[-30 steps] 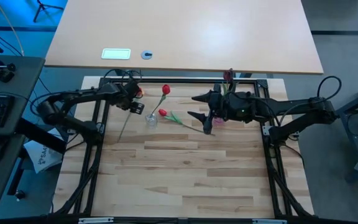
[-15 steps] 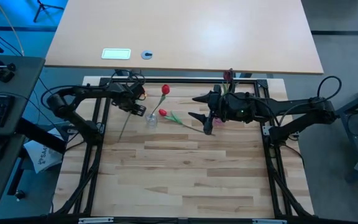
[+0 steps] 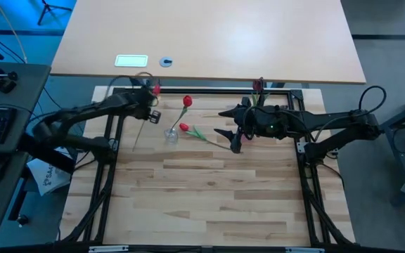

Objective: Sort flowers into vase by color
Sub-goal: Put the left red tulip into the transparent vase

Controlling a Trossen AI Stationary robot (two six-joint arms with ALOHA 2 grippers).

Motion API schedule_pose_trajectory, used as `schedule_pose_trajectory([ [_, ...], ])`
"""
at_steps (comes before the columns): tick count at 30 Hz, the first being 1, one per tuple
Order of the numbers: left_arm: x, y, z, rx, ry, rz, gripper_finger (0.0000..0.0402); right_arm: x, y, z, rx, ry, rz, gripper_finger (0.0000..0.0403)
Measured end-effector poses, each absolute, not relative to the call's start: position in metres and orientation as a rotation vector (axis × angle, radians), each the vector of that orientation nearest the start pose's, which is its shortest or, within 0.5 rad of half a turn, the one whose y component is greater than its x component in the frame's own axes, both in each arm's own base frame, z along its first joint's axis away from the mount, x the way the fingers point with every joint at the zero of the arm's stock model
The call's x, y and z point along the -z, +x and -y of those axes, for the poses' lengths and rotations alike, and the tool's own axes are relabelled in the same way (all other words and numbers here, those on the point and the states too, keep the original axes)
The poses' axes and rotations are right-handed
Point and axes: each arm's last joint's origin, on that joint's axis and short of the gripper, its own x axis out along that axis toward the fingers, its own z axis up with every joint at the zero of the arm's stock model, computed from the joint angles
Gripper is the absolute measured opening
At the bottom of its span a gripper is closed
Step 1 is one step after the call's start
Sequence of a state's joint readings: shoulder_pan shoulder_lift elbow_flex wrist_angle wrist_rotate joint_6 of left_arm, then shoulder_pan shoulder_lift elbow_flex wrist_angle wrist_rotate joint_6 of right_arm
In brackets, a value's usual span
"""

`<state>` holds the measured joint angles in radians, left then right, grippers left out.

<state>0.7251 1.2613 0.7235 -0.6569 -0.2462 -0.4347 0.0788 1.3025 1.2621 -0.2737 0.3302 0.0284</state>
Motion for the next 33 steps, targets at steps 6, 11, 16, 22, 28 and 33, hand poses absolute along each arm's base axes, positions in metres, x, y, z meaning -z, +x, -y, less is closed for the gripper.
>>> schedule_pose_trajectory([
  [6,-0.24,0.144,-0.118,-1.06,-0.629,-0.715,0.0001,-0.379,0.288,-0.013,0.254,-0.038,-0.305,0.0272],
  [11,-0.271,0.134,-0.082,-0.938,-0.653,-0.485,0.0001,-0.379,0.288,-0.013,0.254,-0.038,-0.305,0.0272],
  [16,-0.289,0.126,-0.047,-0.769,-0.738,-0.333,0.0,-0.379,0.288,-0.013,0.254,-0.038,-0.305,0.0272],
  [22,-0.309,0.137,-0.009,-0.504,-0.735,-0.174,0.0,-0.379,0.288,-0.013,0.255,-0.031,-0.304,0.0272],
  [28,-0.334,0.153,0.034,-0.34,-0.59,0.054,0.0,-0.379,0.288,-0.014,0.252,0.062,-0.293,0.0272],
  [33,-0.336,0.166,0.065,-0.326,-0.423,0.09,0.0,-0.38,0.29,-0.018,0.123,0.1,-0.276,0.0272],
])
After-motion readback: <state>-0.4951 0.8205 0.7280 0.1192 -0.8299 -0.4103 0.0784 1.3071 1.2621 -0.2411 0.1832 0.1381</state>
